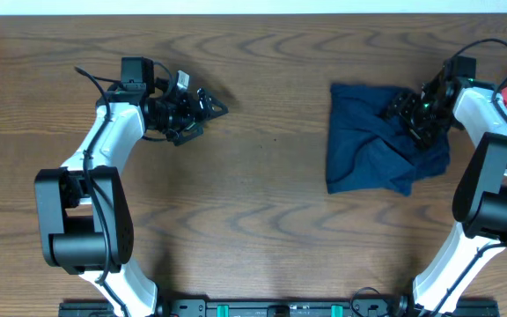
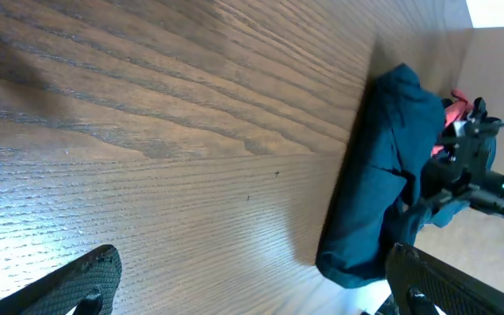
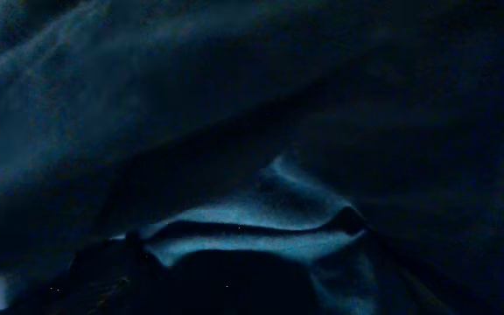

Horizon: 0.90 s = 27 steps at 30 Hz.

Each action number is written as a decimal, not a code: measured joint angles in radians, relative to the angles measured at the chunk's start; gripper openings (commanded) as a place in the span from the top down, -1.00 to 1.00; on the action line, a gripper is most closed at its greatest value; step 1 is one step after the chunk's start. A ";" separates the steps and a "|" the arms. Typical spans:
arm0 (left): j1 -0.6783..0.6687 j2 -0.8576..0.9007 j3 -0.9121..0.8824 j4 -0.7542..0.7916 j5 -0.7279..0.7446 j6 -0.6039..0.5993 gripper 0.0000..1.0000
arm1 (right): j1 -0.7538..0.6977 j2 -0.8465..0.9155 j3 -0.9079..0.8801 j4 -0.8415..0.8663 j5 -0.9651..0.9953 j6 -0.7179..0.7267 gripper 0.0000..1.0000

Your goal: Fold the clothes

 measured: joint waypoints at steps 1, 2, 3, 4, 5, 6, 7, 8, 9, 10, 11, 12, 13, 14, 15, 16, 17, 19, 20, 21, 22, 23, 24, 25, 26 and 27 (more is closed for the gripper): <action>0.000 0.000 0.000 0.001 0.002 0.000 -0.96 | -0.005 -0.003 0.006 -0.031 0.008 -0.011 -0.99; 0.000 0.000 0.000 0.001 0.003 0.000 -0.96 | -0.010 -0.011 0.014 -0.068 0.032 -0.027 -0.98; 0.000 0.000 0.000 0.001 0.003 0.000 -0.96 | -0.014 -0.022 0.017 -0.101 0.060 -0.040 -0.98; 0.000 0.000 0.000 0.001 0.003 0.000 -0.96 | -0.019 -0.035 0.024 -0.139 0.090 -0.048 -0.99; 0.000 0.000 0.000 0.001 0.004 0.000 -0.96 | -0.025 -0.050 0.029 -0.168 0.111 -0.054 -0.99; 0.000 0.000 0.000 0.001 0.006 0.000 -0.96 | -0.028 -0.066 0.035 -0.186 0.129 -0.058 -0.99; 0.000 0.000 0.000 0.002 0.007 0.000 -0.96 | -0.032 -0.087 0.045 -0.203 0.144 -0.063 -0.98; 0.000 0.000 0.000 0.002 0.009 0.000 -0.96 | -0.034 -0.115 0.056 -0.209 0.158 -0.068 -0.99; 0.000 0.000 0.000 0.002 0.010 0.000 -0.96 | -0.035 -0.132 0.065 -0.217 0.165 -0.069 -0.99; 0.000 0.000 0.000 0.002 0.010 0.000 -0.96 | -0.037 -0.156 0.077 -0.224 0.174 -0.072 -0.99; 0.000 0.000 0.000 0.003 0.010 0.000 -0.96 | -0.038 -0.183 0.089 -0.229 0.181 -0.073 -0.99; 0.000 0.000 0.000 0.003 0.010 0.000 -0.96 | -0.039 -0.203 0.099 -0.234 0.186 -0.074 -0.98; 0.000 0.000 0.000 0.003 0.010 0.000 -0.96 | -0.039 -0.220 0.109 -0.240 0.193 -0.077 -0.98; 0.000 0.000 0.000 0.003 0.010 0.000 -0.96 | -0.039 -0.233 0.118 -0.245 0.198 -0.083 -0.98; 0.000 0.000 0.000 0.004 0.010 0.000 -0.96 | -0.039 -0.240 0.129 -0.252 0.201 -0.091 -0.99; 0.000 0.000 0.000 0.004 0.010 0.000 -0.96 | -0.039 -0.245 0.143 -0.262 0.203 -0.105 -0.99; 0.000 0.000 0.000 0.004 0.011 0.000 -0.96 | -0.039 -0.246 0.152 -0.268 0.202 -0.119 -0.99; 0.000 0.000 0.000 0.004 0.011 0.000 -0.96 | -0.039 -0.246 0.174 -0.294 0.194 -0.156 -0.98; 0.000 0.000 0.000 0.004 0.011 0.000 -0.96 | -0.038 -0.246 0.183 -0.313 0.185 -0.174 -0.98; 0.000 0.000 0.000 0.004 0.011 0.000 -0.96 | -0.038 -0.246 0.196 -0.336 0.174 -0.193 -0.98; 0.000 0.000 0.000 0.004 0.012 0.000 -0.96 | -0.037 -0.246 0.208 -0.356 0.162 -0.211 -0.99; 0.000 0.000 0.000 0.004 0.013 0.000 -0.96 | -0.034 -0.246 0.218 -0.373 0.151 -0.228 -0.99; 0.000 0.000 0.000 0.004 0.013 0.000 -0.96 | -0.030 -0.246 0.227 -0.392 0.142 -0.244 -0.99; 0.000 0.000 0.000 0.004 0.014 0.000 -0.96 | -0.023 -0.246 0.230 -0.409 0.134 -0.259 -0.99; 0.000 0.000 0.000 0.004 0.014 0.000 -0.96 | -0.016 -0.246 0.230 -0.426 0.129 -0.273 -0.98; 0.000 0.000 0.000 0.005 0.014 0.000 -0.96 | -0.007 -0.246 0.230 -0.448 0.124 -0.288 -0.99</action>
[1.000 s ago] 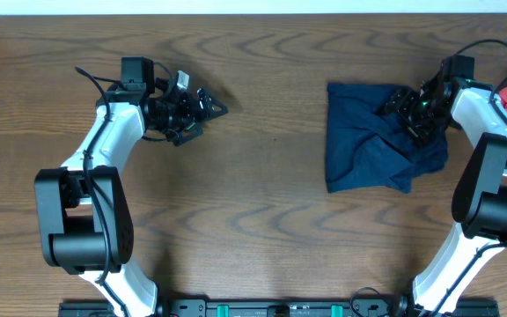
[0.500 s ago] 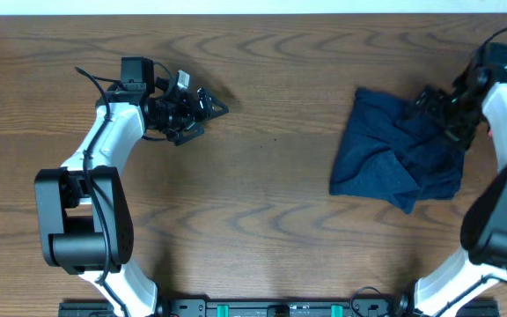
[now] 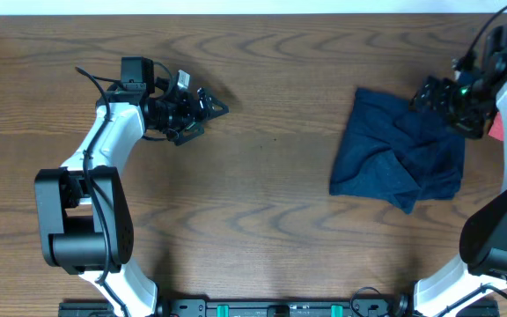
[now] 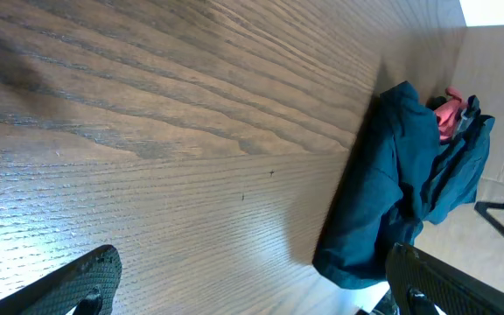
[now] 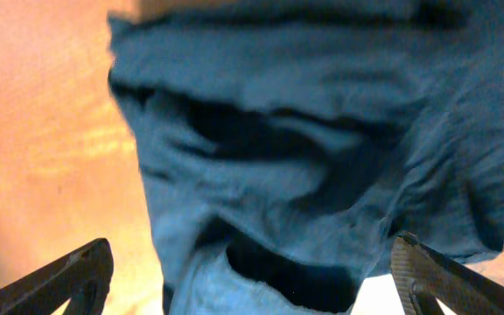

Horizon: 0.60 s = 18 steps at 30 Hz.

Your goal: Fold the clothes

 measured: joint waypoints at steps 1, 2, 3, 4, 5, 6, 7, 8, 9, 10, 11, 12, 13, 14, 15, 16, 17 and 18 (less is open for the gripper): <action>0.000 0.000 0.000 0.004 0.000 0.000 -0.96 | 0.009 0.000 0.000 -0.022 -0.006 -0.017 -0.99; 0.000 0.000 0.000 0.012 0.000 0.000 -0.96 | 0.019 0.000 0.000 -0.040 -0.009 -0.029 -0.99; 0.002 0.000 0.000 0.021 0.001 0.000 -0.96 | 0.028 0.000 0.000 -0.055 -0.013 -0.040 -0.98; 0.005 0.000 0.000 0.034 0.002 0.000 -0.96 | 0.039 0.000 0.000 -0.068 -0.015 -0.048 -0.99; 0.009 0.000 0.000 0.042 0.003 -0.001 -0.96 | 0.047 0.000 -0.001 -0.074 -0.016 -0.054 -0.99; 0.016 0.000 0.000 0.048 0.003 -0.002 -0.96 | 0.058 0.000 -0.003 -0.077 -0.016 -0.058 -0.99; 0.024 0.000 0.000 0.048 0.003 -0.004 -0.96 | 0.072 0.000 -0.010 -0.079 -0.017 -0.061 -0.98; 0.032 0.000 0.000 0.048 0.003 -0.005 -0.96 | 0.082 0.000 -0.018 -0.079 -0.018 -0.061 -0.98; 0.040 0.000 0.000 0.048 0.003 -0.005 -0.96 | 0.092 0.000 -0.034 -0.076 -0.019 -0.061 -0.95; 0.051 0.000 0.000 0.046 0.004 -0.005 -0.96 | 0.104 0.000 -0.062 -0.069 -0.020 -0.060 -0.87; 0.058 0.000 0.000 0.045 0.004 -0.006 -0.96 | 0.111 0.000 -0.084 -0.063 -0.021 -0.058 -0.84; 0.066 0.000 0.000 0.045 0.006 -0.007 -0.96 | 0.119 0.000 -0.117 -0.052 -0.024 -0.053 -0.82; 0.072 0.000 0.000 0.045 0.008 -0.008 -0.96 | 0.121 0.000 -0.141 -0.048 -0.025 -0.048 -0.81; 0.078 0.000 0.000 0.045 0.008 -0.008 -0.96 | 0.123 0.000 -0.171 -0.040 -0.026 -0.044 -0.79; 0.082 0.000 0.000 0.045 0.008 -0.008 -0.96 | 0.123 0.000 -0.197 -0.034 -0.026 -0.042 -0.76; 0.085 0.000 0.000 0.045 0.009 -0.008 -0.96 | 0.123 0.000 -0.218 -0.033 -0.025 -0.041 -0.65; 0.086 0.000 0.000 0.045 0.011 -0.008 -0.96 | 0.123 0.000 -0.236 -0.032 -0.024 -0.042 -0.34; 0.086 0.000 0.000 0.045 0.011 -0.008 -0.96 | 0.123 0.000 -0.250 -0.030 -0.022 -0.042 -0.01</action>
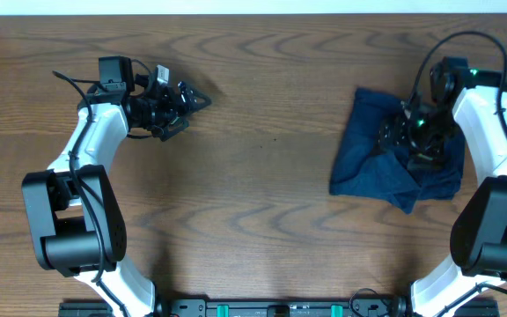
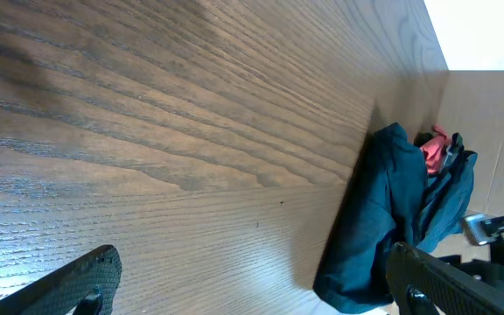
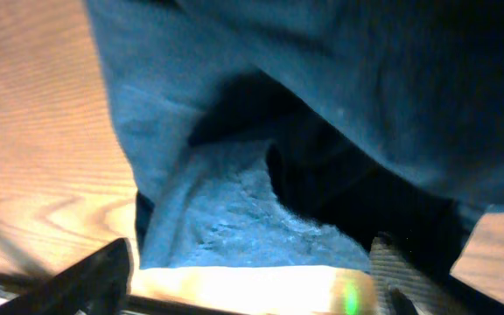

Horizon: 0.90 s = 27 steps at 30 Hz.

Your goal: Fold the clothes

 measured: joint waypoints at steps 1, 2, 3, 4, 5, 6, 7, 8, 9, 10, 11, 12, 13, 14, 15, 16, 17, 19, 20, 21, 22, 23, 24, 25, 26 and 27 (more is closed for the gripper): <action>0.000 0.000 0.000 0.000 0.000 0.000 -0.96 | 0.000 0.000 -0.006 0.001 0.000 0.003 0.17; 0.000 0.000 0.000 0.000 0.000 0.000 -0.96 | 0.000 0.000 -0.011 0.002 0.001 0.005 0.46; 0.000 0.000 0.000 0.000 0.000 0.000 -0.96 | 0.000 0.000 -0.011 0.002 0.001 0.003 0.81; 0.000 0.000 0.000 0.000 0.000 0.000 -0.96 | 0.001 0.000 -0.011 0.003 0.002 0.005 0.98; 0.000 0.000 0.000 0.000 0.000 0.000 -0.96 | 0.002 0.000 -0.011 0.003 0.002 0.006 0.97; 0.000 0.000 0.000 0.000 0.000 0.000 -0.96 | 0.003 0.000 -0.011 0.001 0.003 0.002 0.97; 0.000 0.000 0.000 0.000 0.000 0.000 -0.96 | 0.006 0.000 -0.011 0.000 0.003 0.002 0.98; 0.000 0.000 0.000 0.000 0.003 0.000 -0.96 | 0.009 0.000 -0.011 0.000 0.003 -0.001 0.87; -0.002 0.000 0.000 0.000 0.013 0.001 -0.96 | 0.013 0.000 -0.011 0.000 0.004 -0.003 0.58; -0.003 0.000 0.000 0.000 0.027 0.005 -0.96 | 0.017 0.000 -0.011 0.000 0.008 -0.006 0.06; -0.006 0.000 0.000 0.002 0.043 0.008 -0.96 | 0.023 0.000 -0.011 0.000 0.013 -0.010 -0.20; -0.016 0.000 0.000 0.002 0.056 0.009 -0.96 | 0.026 0.000 -0.010 0.000 0.023 -0.013 -0.38; -0.027 0.000 0.000 0.003 0.063 0.010 -0.96 | 0.027 0.000 -0.006 -0.003 0.028 -0.015 -0.73; -0.044 0.000 0.000 0.007 0.072 0.012 -0.96 | 0.027 0.000 0.002 -0.009 0.035 -0.016 -0.80; -0.068 0.000 0.000 0.016 0.078 0.012 -0.96 | 0.026 0.000 0.019 -0.024 0.044 -0.019 -0.82; -0.092 0.000 0.000 0.024 0.082 0.013 -0.96 | 0.025 0.000 0.033 -0.035 0.049 -0.024 -0.81; -0.121 0.000 0.000 0.031 0.087 0.013 -0.96 | 0.025 0.000 0.061 -0.052 0.056 -0.027 -0.78; -0.176 0.000 0.000 0.048 0.097 0.013 -0.96 | 0.026 0.000 0.131 -0.090 0.060 -0.031 -0.73; -0.204 0.000 0.000 0.058 0.100 0.013 -0.96 | 0.026 0.000 0.173 -0.110 0.060 -0.033 -0.73; -0.233 0.000 0.000 0.072 0.103 0.013 -0.96 | 0.026 0.000 0.219 -0.137 0.061 -0.035 -0.74; -0.256 0.000 0.000 0.085 0.105 0.013 -0.97 | 0.026 0.000 0.261 -0.156 0.063 -0.036 -0.74; -0.282 0.000 0.000 0.104 0.104 0.013 -0.98 | 0.026 0.000 0.302 -0.172 0.064 -0.037 -0.75; -0.302 0.000 0.000 0.120 0.104 0.014 -0.99 | 0.026 0.000 0.357 -0.199 0.064 -0.038 -0.75; -0.319 0.000 0.000 0.135 0.104 0.013 -0.99 | 0.026 0.000 0.402 -0.219 0.064 -0.038 -0.76; -0.339 0.002 0.000 0.157 0.105 0.012 -0.99 | 0.026 0.000 0.452 -0.240 0.064 -0.038 -0.76; -0.352 0.006 0.000 0.175 0.105 0.011 -0.99 | 0.026 0.000 0.495 -0.257 0.064 -0.038 -0.78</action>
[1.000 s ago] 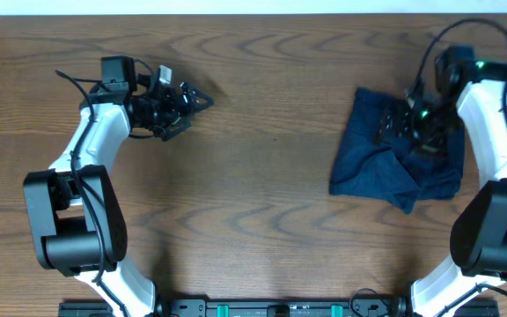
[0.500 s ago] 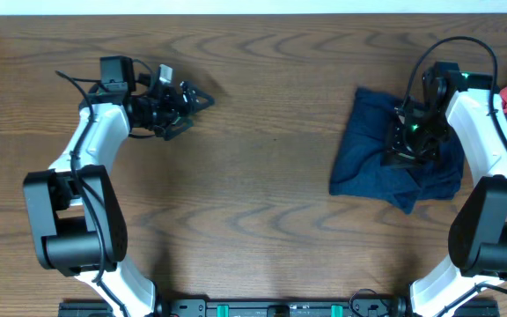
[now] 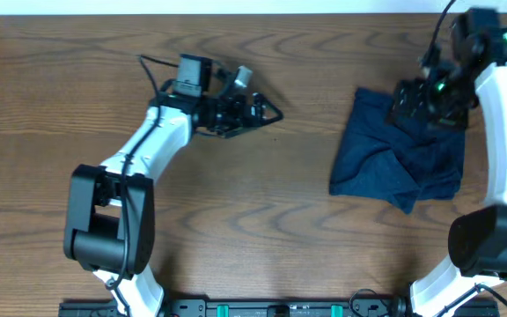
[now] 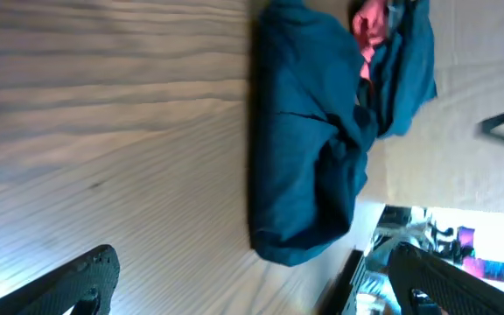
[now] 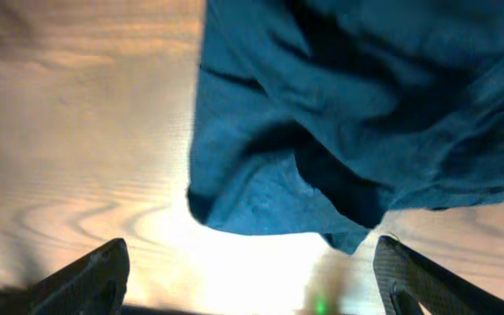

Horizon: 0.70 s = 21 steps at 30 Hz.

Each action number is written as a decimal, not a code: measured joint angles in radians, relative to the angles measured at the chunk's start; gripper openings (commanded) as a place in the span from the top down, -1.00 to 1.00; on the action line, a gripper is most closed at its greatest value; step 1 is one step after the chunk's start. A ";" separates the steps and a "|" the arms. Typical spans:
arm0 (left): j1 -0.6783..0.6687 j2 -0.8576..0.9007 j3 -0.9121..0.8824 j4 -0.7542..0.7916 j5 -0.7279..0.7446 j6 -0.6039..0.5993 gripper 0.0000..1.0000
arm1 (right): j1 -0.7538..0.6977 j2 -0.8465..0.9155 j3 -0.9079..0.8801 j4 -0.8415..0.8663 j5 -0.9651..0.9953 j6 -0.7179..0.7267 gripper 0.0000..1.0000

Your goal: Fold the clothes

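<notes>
A dark blue garment (image 3: 397,157) lies crumpled at the right of the wooden table (image 3: 262,202). My right gripper (image 3: 416,101) hovers over its far right part, open; in the right wrist view the garment (image 5: 339,96) lies below and between the spread fingers (image 5: 90,280), untouched by them. My left gripper (image 3: 268,113) is open over bare wood near the table's middle, pointing at the garment (image 4: 309,131), which is some way off. Nothing is held in either gripper.
A pink-red piece of cloth (image 4: 370,24) shows just beyond the blue garment at the table's right edge. The far edge of the table (image 3: 253,12) meets a white strip. Bare wood lies between the left gripper and the garment.
My left gripper has moved right, from the table's left part to near its middle. The right gripper was low over the garment's middle and is now higher, over its far part. The garment has not moved.
First the right gripper was buried in the garment, which lay a little further left. Then the garment lay further right with the gripper open at its far right corner. Then it was over the middle, now above the far part. The left arm moved only lately.
</notes>
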 measured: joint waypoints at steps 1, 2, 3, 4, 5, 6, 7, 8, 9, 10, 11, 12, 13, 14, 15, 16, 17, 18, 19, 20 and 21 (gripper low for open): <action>-0.011 0.006 0.000 0.015 0.000 -0.001 -1.00 | 0.000 0.000 0.048 -0.020 -0.002 0.000 -0.78; -0.024 0.019 0.000 0.036 0.001 -0.005 -0.99 | 0.000 0.000 0.083 -0.037 -0.006 0.000 -0.77; -0.036 0.040 0.001 0.064 0.003 -0.012 -1.00 | 0.000 0.000 0.119 -0.054 -0.011 0.000 -0.78; -0.045 0.061 0.001 0.086 0.003 -0.021 -1.00 | 0.000 0.000 0.156 -0.072 -0.019 0.000 -0.78; -0.054 0.089 0.002 0.115 0.005 -0.034 -0.98 | 0.000 0.000 0.188 -0.089 -0.029 0.000 -0.78; -0.063 0.122 0.002 0.150 0.013 -0.050 -0.95 | 0.000 0.000 0.212 -0.097 -0.036 0.000 -0.78; -0.071 0.163 0.002 0.195 0.024 -0.066 -0.95 | 0.000 0.000 0.240 -0.109 -0.043 0.000 -0.79; -0.078 0.195 0.002 0.234 0.036 -0.081 -0.94 | 0.000 0.000 0.265 -0.118 -0.050 0.000 -0.79; -0.085 0.224 0.002 0.277 0.046 -0.098 -0.94 | 0.000 0.000 0.282 -0.121 -0.054 0.000 -0.79; -0.093 0.256 0.002 0.328 0.057 -0.121 -0.95 | 0.000 -0.001 0.298 -0.122 -0.059 0.000 -0.79; -0.100 0.286 0.002 0.378 0.066 -0.145 -0.94 | 0.000 -0.002 0.304 -0.123 -0.063 0.000 -0.79; -0.108 0.308 0.002 0.425 0.081 -0.173 -0.89 | 0.000 -0.004 0.309 -0.123 -0.069 0.000 -0.79; -0.114 0.317 0.002 0.452 0.093 -0.193 -0.87 | 0.000 -0.006 0.310 -0.124 -0.073 0.000 -0.79; -0.122 0.320 0.002 0.484 0.097 -0.217 -0.85 | 0.000 -0.006 0.310 -0.125 -0.078 0.000 -0.79; -0.130 0.326 0.002 0.515 0.099 -0.237 -0.85 | 0.000 -0.006 0.310 -0.126 -0.081 0.000 -0.79; -0.144 0.332 0.002 0.547 0.100 -0.259 -0.85 | 0.000 -0.006 0.310 -0.125 -0.086 0.000 -0.79; -0.155 0.336 0.002 0.557 0.101 -0.271 -0.85 | 0.000 -0.006 0.310 -0.124 -0.089 0.000 -0.79; -0.170 0.340 0.002 0.563 0.101 -0.285 -0.86 | 0.000 -0.006 0.310 -0.124 -0.092 0.000 -0.79; -0.186 0.343 0.002 0.566 0.101 -0.294 -0.86 | 0.000 -0.006 0.310 -0.124 -0.097 0.000 -0.79; -0.207 0.347 0.002 0.571 0.102 -0.302 -0.86 | 0.000 -0.006 0.310 -0.124 -0.100 0.000 -0.79; -0.229 0.350 0.002 0.580 0.102 -0.310 -0.86 | 0.000 -0.006 0.310 -0.124 -0.102 0.000 -0.79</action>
